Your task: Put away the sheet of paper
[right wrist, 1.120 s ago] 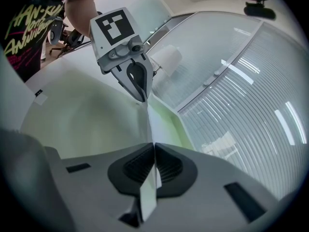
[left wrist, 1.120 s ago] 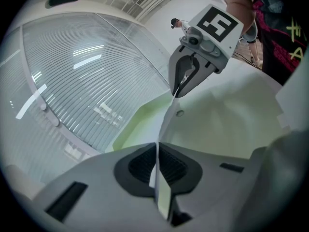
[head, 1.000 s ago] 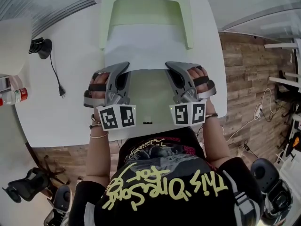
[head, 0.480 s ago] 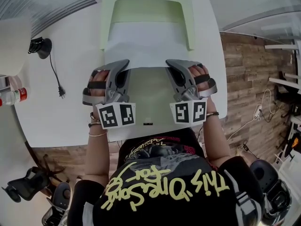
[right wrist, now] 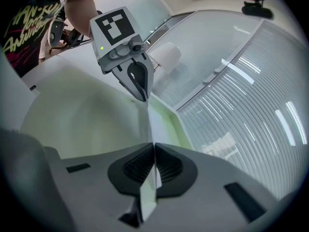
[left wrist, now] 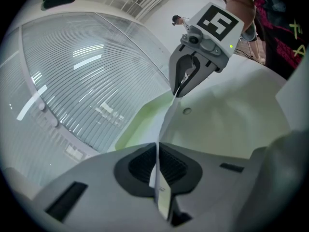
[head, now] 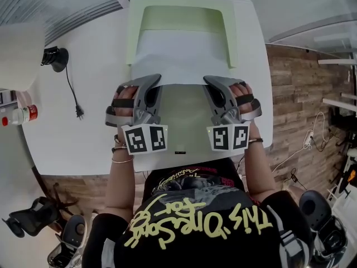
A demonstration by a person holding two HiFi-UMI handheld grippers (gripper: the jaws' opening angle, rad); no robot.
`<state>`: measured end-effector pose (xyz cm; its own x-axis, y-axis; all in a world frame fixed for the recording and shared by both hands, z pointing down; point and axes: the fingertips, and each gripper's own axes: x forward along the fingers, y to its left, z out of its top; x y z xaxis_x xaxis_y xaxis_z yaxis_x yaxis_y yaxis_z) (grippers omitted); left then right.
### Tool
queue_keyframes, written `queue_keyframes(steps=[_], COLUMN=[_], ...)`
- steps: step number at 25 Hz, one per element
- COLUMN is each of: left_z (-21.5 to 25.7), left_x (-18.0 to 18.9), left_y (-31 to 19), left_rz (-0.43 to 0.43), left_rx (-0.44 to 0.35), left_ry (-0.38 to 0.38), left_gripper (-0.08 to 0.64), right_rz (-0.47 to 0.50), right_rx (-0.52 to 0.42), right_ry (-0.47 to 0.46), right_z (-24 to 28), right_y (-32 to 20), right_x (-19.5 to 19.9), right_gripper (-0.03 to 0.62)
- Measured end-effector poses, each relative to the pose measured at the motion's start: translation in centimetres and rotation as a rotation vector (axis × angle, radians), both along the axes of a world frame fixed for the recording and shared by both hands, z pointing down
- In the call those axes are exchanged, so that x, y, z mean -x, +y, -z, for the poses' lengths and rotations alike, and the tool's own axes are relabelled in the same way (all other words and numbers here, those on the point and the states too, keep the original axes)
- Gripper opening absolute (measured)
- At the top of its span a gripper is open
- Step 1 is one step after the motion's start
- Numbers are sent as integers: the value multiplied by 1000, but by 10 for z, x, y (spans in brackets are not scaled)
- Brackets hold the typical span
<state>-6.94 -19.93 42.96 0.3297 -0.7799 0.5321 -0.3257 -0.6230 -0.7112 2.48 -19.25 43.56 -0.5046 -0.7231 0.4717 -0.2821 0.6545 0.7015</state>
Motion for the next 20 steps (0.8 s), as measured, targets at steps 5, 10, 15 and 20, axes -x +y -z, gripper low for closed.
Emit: queue_keyframes(steps=[5, 10, 15, 20], left_z=[-1, 1, 1, 3], left_x=[0, 2, 2, 1], left_y=[-4, -7, -11, -14], left_rz=[13, 16, 16, 17], left_rx=[2, -3, -11, -20], left_ry=[9, 3, -5, -17], left_gripper=[9, 8, 8, 8], right_rz=[-1, 2, 2, 5], right_rx=[2, -3, -8, -19], right_ry=[0, 2, 5, 7], right_z=[-1, 0, 1, 4], right_y=[-3, -6, -11, -15], right_x=[-1, 1, 1, 1], right_gripper=[8, 8, 8, 8])
